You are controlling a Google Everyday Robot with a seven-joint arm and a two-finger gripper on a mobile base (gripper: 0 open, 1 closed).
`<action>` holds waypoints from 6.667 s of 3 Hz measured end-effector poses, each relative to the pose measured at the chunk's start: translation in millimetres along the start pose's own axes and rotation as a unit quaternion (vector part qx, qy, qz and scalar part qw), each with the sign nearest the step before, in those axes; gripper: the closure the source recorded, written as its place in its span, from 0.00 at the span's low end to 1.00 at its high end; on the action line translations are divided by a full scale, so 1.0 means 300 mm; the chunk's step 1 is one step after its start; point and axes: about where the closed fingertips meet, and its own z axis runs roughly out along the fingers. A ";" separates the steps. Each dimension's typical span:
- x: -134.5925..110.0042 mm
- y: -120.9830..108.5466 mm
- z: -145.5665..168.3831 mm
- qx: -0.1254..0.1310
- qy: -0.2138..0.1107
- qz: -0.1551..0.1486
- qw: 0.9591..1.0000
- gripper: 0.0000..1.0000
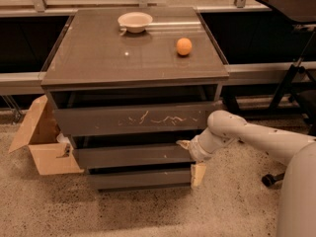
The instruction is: Open middle drawer
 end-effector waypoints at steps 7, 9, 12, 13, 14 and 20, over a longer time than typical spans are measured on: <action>0.118 -0.180 0.175 0.021 -0.011 -0.014 1.000 0.86; 0.097 -0.186 0.136 0.021 -0.011 -0.014 1.000 0.60; 0.095 -0.180 0.142 0.017 -0.013 -0.014 1.000 0.00; 0.089 -0.159 0.163 0.004 -0.019 -0.016 1.000 0.00; 0.077 -0.113 0.199 -0.026 -0.025 -0.013 0.999 0.00; -0.081 0.105 0.172 -0.063 -0.087 -0.045 0.993 1.00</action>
Offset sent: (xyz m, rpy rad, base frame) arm 0.0570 -0.0063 -0.0407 0.0726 -0.0955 0.0070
